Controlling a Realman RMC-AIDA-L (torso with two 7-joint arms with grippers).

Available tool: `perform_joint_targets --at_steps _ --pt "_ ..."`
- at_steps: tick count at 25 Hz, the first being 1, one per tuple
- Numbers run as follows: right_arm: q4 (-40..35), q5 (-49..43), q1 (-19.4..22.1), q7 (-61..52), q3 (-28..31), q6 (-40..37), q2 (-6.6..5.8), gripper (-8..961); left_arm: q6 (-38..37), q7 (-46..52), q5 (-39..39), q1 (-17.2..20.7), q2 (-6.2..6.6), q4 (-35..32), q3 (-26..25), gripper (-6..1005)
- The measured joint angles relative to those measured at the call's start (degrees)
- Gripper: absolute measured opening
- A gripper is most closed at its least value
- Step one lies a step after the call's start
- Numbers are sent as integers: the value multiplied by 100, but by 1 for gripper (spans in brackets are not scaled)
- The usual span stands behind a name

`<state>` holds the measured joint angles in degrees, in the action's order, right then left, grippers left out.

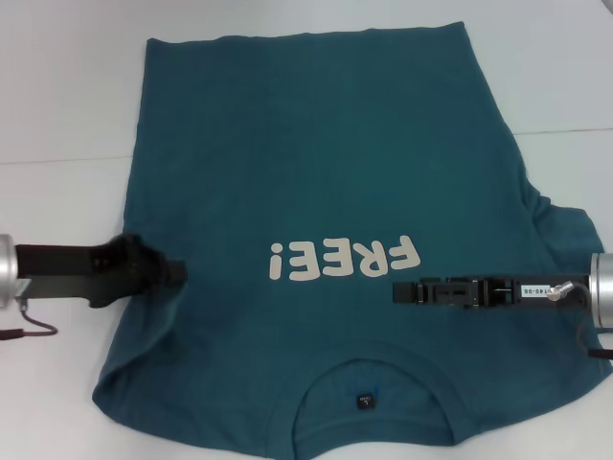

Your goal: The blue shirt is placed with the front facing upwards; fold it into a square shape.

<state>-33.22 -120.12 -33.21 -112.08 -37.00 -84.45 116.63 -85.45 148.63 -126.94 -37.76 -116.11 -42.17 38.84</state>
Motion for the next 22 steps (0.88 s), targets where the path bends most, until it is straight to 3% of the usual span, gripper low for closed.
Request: perform_joint_targets --at_steps 12,17,22 --pt "0 -20 17 5 0 61 0 944 594 -27 -72 -216 -4 301 907 -1" --pt "0 -21 16 13 0 101 0 944 880 -24 -337 -273 1 418 967 70" --pt "0 -20 16 13 0 106 0 944 827 -26 -306 -210 -15 281 621 253"
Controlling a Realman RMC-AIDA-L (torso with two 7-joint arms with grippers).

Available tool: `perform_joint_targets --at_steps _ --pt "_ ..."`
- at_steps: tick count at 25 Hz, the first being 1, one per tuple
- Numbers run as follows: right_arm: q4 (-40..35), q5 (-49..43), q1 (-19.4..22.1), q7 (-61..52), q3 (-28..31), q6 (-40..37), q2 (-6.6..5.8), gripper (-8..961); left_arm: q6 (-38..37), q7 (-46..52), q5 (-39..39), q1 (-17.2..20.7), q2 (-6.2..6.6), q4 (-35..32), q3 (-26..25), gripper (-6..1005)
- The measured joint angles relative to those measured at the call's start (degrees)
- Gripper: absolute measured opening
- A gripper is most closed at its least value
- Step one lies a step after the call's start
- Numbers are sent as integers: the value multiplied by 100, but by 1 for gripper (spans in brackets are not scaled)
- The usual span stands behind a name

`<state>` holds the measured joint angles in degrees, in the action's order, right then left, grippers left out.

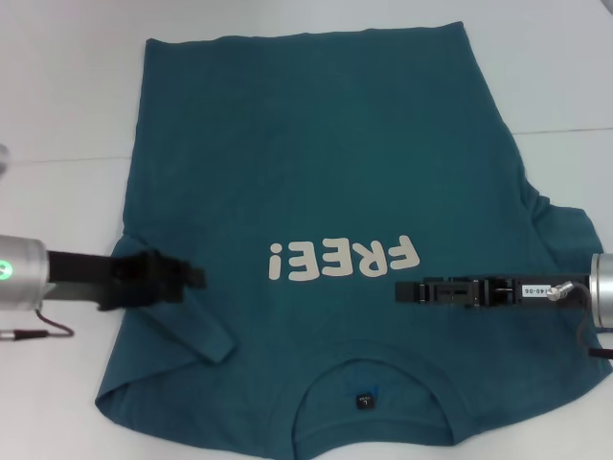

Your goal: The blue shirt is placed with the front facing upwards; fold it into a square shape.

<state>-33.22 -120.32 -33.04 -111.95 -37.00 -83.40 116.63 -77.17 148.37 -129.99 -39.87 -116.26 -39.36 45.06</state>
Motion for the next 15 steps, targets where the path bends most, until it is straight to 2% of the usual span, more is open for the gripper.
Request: perform_joint_targets --at_steps 5,7,14,15 --pt "-1 0 1 -1 -3 -1 -5 944 43 163 132 217 28 -94 -1179 414" --pt "0 0 13 -1 -7 -5 -10 944 128 336 144 295 46 -96 -1398 475" --pt "0 29 24 -8 -2 3 -25 944 590 657 83 370 143 131 -1357 753" --pt "0 29 18 -8 -2 8 -26 944 677 700 80 366 146 180 -1304 753"
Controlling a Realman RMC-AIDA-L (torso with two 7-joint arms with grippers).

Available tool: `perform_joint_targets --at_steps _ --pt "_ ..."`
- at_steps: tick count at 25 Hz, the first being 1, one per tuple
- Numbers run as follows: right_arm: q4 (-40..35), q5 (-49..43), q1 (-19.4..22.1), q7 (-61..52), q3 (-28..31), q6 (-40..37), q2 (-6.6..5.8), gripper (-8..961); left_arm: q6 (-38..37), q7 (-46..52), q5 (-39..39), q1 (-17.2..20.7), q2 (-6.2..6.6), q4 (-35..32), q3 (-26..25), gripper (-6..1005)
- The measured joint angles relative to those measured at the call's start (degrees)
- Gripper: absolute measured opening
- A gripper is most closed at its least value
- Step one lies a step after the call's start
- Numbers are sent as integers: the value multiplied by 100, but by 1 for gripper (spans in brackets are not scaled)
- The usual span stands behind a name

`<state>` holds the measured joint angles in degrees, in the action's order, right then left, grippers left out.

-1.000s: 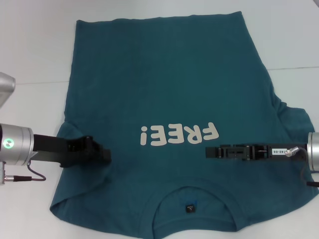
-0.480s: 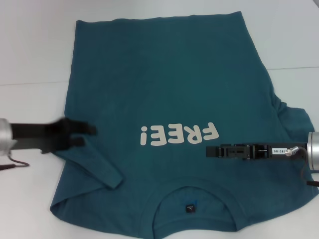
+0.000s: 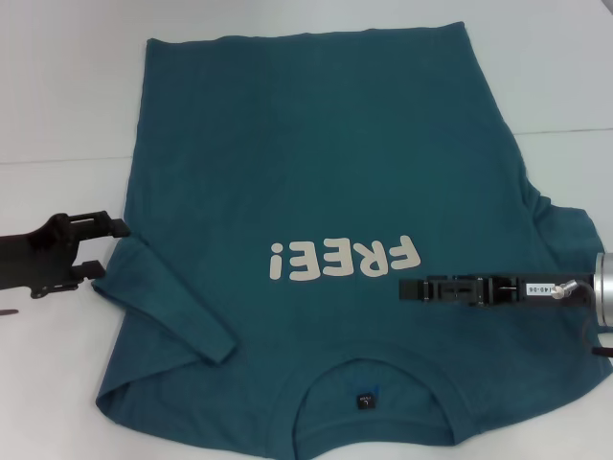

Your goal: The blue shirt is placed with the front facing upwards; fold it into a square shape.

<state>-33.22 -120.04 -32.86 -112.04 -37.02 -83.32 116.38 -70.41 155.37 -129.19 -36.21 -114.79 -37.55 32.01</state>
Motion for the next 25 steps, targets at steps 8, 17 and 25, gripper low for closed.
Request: perform_joint_targets --at_steps 8,17,25 --pt "0 0 -9 -2 2 86 6 944 510 168 -120 -65 8 350 188 754" --pt "0 -2 17 -3 2 97 8 944 1104 50 -141 -93 -25 372 414 755" --pt "0 -3 17 -2 2 100 8 944 1396 -77 -185 -126 -26 399 562 755"
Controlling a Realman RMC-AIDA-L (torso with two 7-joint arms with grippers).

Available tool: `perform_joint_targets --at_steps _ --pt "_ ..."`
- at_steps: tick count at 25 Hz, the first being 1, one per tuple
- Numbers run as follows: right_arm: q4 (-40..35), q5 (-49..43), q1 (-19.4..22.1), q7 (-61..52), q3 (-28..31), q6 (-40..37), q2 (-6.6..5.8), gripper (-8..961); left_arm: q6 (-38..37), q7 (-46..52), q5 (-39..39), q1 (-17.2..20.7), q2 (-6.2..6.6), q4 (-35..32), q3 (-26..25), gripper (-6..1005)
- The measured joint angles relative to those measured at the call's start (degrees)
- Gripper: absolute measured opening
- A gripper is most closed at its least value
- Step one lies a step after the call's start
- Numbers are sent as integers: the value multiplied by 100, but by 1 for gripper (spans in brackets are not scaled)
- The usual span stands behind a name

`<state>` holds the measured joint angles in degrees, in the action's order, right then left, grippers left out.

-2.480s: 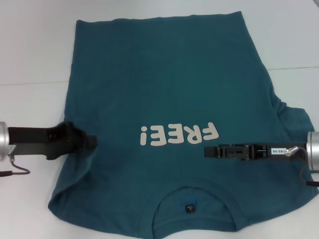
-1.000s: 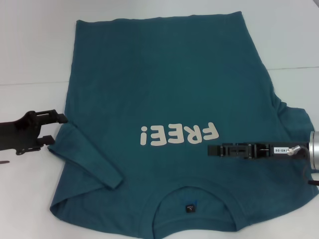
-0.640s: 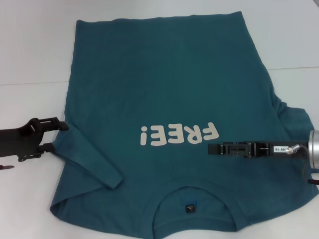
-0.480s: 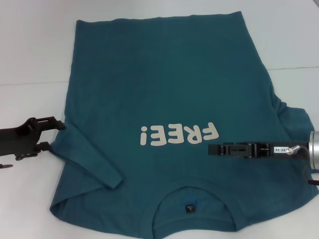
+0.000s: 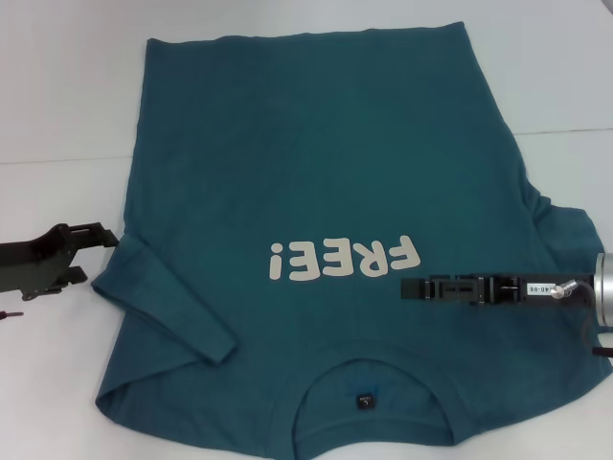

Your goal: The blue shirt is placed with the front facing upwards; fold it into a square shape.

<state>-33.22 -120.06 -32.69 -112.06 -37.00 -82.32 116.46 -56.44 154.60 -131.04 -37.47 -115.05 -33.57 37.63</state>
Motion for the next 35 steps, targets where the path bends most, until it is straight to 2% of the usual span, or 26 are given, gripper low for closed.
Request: perform_joint_targets --at_steps 35 --pt "0 -4 54 0 0 42 0 944 292 -288 -200 -142 -2 272 2 754"
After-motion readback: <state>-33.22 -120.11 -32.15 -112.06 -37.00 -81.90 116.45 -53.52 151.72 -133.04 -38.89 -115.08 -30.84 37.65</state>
